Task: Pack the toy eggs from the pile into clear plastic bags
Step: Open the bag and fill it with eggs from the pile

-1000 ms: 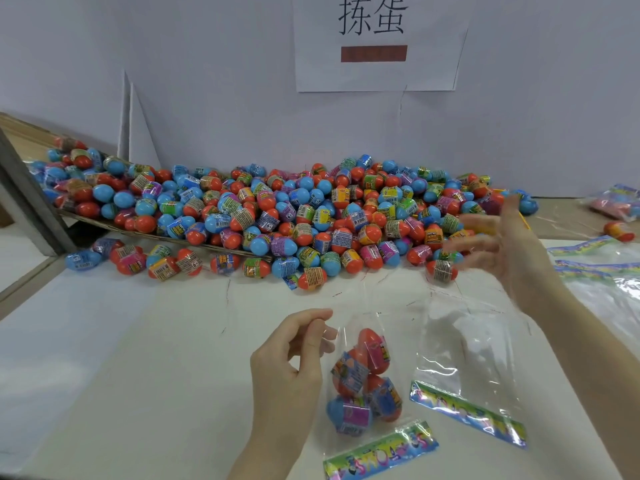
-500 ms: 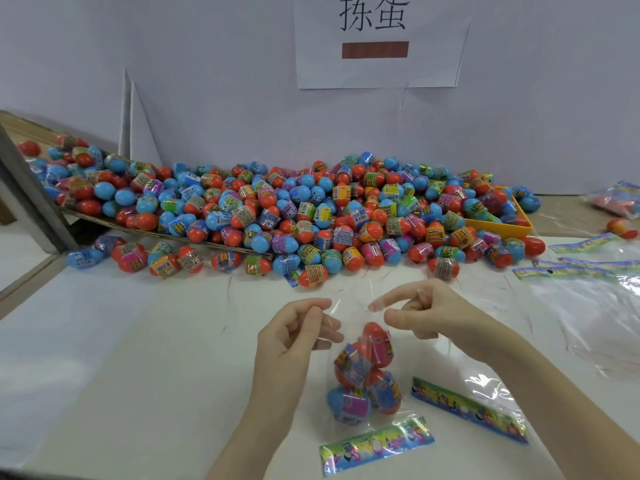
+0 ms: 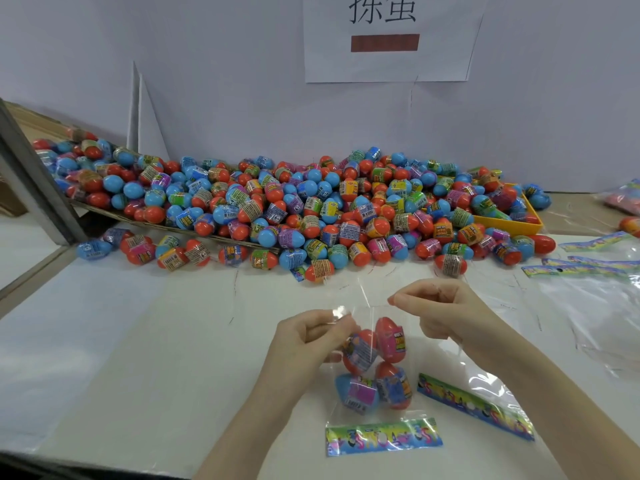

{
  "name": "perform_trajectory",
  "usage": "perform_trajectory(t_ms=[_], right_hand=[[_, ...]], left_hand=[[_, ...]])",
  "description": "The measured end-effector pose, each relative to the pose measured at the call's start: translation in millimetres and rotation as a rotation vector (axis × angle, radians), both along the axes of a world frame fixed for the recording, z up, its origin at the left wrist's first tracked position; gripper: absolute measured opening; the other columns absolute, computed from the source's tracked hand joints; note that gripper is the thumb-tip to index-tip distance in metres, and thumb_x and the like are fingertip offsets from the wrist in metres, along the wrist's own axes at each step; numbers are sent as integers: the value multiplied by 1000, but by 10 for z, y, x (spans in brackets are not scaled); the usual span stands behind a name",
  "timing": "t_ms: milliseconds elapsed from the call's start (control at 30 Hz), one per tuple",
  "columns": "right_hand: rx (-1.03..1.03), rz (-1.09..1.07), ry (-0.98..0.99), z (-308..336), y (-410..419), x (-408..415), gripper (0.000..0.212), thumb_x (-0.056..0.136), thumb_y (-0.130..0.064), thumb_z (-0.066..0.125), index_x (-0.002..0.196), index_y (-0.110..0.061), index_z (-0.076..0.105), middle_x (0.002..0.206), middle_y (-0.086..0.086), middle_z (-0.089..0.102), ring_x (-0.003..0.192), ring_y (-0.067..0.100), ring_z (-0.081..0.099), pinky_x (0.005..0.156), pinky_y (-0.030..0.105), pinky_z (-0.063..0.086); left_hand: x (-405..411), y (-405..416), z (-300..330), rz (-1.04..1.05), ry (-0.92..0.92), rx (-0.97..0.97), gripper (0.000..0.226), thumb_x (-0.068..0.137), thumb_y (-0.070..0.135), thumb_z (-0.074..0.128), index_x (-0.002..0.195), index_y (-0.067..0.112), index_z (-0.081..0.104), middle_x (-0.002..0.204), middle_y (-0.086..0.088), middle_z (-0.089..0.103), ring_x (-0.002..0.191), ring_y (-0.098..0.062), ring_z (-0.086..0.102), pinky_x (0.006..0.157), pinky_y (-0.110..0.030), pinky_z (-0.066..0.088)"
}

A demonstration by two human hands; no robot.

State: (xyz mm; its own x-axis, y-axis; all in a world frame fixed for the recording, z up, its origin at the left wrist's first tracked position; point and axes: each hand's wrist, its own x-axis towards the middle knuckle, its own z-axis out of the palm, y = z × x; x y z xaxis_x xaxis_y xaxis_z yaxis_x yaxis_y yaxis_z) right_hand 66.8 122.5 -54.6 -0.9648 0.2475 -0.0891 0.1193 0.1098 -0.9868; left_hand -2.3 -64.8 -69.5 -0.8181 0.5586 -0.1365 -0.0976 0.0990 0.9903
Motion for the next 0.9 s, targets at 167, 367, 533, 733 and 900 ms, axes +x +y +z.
perform_trajectory(t_ms=[167, 367, 533, 733, 900], right_hand=[[100, -20, -63, -17, -39, 19, 43, 47, -46, 75, 86, -28, 73, 64, -10, 56, 42, 5, 29, 39, 13, 25], [5, 26, -177, -10, -83, 19, 38, 51, -42, 73, 82, -19, 76, 67, -3, 68, 41, 7, 23, 38, 14, 21], [-39, -39, -115, -2, -115, 56, 22, 58, -32, 70, 76, -22, 77, 59, -5, 66, 38, 6, 24, 35, 13, 22], [6, -75, -54, 13, -173, 110, 17, 82, -14, 62, 80, -24, 76, 59, -8, 66, 41, 7, 24, 36, 14, 22], [4, -133, -66, 4, -230, 114, 14, 81, -15, 63, 79, -21, 75, 62, -6, 67, 40, 5, 27, 36, 14, 24]], left_hand=[[-18, -6, -15, 2, 25, 50, 12, 85, 13, 62, 79, 19, 70, 74, 5, 74, 68, -3, 67, 65, -16, 53], [-36, -17, -21, 0, -18, 68, 9, 84, 14, 62, 80, 16, 71, 76, 1, 74, 68, -7, 68, 65, -19, 55], [-61, -55, -24, 68, -63, 92, 8, 80, 17, 65, 80, 16, 74, 79, -1, 75, 67, -15, 69, 61, -22, 56], [-68, -74, -32, 95, -63, 78, 11, 72, 31, 67, 80, 25, 73, 82, 2, 74, 70, -11, 69, 57, -20, 55], [-48, -68, -37, -159, -1, -140, 65, 43, 49, 82, 102, 35, 59, 85, 10, 70, 77, 2, 66, 63, -8, 49]])
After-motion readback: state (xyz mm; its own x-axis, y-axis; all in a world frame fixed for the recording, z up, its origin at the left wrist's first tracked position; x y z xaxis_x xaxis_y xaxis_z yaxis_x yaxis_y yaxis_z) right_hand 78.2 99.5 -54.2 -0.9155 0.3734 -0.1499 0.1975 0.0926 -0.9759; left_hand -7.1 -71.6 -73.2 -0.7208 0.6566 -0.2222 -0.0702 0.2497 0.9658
